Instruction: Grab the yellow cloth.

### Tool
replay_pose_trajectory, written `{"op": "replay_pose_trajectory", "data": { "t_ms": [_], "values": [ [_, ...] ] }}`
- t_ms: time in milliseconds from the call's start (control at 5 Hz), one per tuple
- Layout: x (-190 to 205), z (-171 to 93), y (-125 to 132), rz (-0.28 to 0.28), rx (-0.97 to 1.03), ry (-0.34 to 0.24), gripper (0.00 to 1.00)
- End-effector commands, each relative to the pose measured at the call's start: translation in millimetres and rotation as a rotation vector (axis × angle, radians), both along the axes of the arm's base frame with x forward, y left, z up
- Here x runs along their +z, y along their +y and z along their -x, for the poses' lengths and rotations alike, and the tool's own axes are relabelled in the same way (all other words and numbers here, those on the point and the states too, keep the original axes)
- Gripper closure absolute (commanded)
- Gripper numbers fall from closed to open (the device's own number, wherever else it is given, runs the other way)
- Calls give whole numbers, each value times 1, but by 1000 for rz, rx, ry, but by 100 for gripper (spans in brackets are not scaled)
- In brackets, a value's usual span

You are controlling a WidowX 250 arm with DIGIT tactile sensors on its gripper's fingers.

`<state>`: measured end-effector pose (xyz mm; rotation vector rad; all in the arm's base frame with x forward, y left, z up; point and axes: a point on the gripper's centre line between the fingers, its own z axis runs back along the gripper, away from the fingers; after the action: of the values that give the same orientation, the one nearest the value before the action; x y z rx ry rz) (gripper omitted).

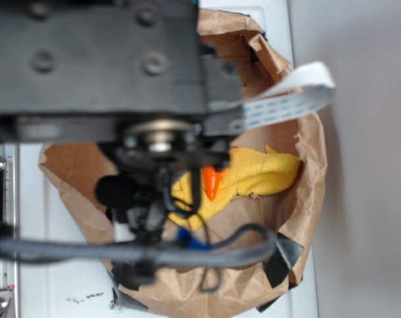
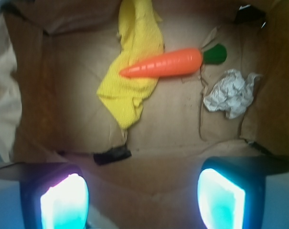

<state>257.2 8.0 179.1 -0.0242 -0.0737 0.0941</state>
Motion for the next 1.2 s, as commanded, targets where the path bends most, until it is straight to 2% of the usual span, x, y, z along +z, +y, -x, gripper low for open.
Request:
{"op": "replay_pose_trajectory", "data": {
  "t_ms": [0, 600, 800, 1000],
  "values": [
    [-2, -9, -7, -45, -17, -3, 0],
    [-2, -9, -7, -45, -17, -3, 0],
    [-40, -24, -3, -69, 20, -74, 0],
    [-58, -18, -7, 10, 60, -148, 0]
  ]
}}
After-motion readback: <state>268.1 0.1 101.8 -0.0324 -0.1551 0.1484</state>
